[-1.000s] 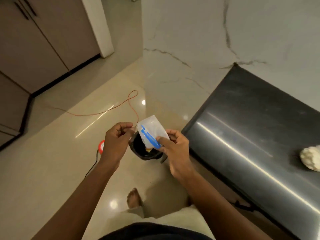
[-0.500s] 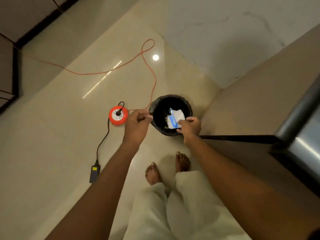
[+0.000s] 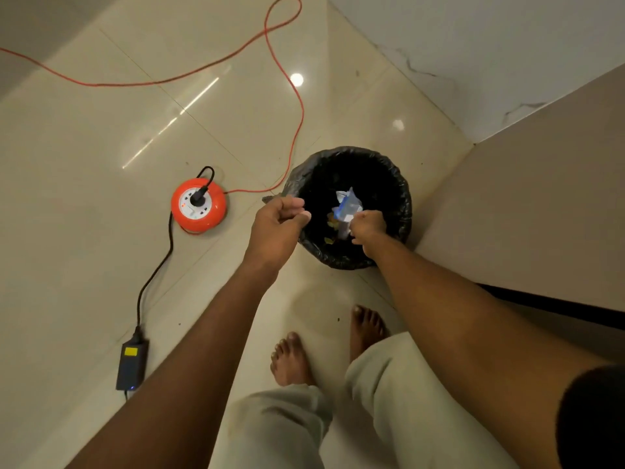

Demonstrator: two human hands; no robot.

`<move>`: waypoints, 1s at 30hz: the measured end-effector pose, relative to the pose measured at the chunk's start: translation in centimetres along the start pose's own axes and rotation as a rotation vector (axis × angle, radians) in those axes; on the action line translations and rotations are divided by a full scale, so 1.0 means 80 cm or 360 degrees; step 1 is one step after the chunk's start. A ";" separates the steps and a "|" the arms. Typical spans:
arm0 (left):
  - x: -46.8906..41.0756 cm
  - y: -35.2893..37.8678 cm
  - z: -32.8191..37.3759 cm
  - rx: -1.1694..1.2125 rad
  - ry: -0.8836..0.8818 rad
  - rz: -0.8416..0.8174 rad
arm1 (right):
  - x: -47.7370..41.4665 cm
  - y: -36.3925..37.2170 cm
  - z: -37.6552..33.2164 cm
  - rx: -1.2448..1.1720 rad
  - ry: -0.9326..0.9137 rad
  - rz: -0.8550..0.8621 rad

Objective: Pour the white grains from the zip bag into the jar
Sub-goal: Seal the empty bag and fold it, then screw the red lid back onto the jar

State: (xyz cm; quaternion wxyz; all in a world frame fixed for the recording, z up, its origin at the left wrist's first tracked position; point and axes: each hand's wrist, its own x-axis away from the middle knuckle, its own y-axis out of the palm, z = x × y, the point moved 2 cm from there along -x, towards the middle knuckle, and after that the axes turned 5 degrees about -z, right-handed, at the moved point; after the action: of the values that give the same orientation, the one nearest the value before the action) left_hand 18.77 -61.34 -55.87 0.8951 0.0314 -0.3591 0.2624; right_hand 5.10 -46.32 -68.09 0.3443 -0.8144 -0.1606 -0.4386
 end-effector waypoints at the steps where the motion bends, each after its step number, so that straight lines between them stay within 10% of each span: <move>1: 0.005 0.001 0.001 -0.0006 -0.0010 -0.0001 | 0.005 -0.001 0.001 0.0012 0.0023 -0.0017; 24: 0.498 -0.040 0.318 -0.0164 0.0461 -0.0142 | 0.659 -0.267 -0.103 -0.0407 -0.1005 -0.0057; 30: 0.535 0.008 0.363 -0.0221 0.0685 -0.0381 | 0.720 -0.360 -0.064 -0.0194 -0.1334 0.0384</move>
State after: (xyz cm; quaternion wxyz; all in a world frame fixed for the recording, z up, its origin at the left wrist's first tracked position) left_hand 26.11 -48.72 -6.22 0.9756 -0.0443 -0.1712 0.1298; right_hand 18.26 -31.74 -6.53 0.2495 -0.9537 -0.1641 -0.0355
